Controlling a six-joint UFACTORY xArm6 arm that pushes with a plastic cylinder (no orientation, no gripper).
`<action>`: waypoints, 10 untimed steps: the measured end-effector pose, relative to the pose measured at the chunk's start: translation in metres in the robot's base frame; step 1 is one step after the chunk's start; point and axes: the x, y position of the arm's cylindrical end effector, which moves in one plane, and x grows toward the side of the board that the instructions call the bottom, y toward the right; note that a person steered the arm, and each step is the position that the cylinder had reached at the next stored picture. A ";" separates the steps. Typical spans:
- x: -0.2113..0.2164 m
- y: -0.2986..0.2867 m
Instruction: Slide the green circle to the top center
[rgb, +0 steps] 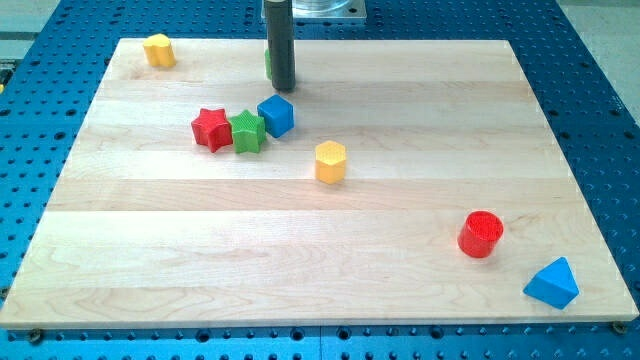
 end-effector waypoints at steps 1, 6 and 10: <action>-0.002 -0.031; -0.047 0.049; -0.020 0.062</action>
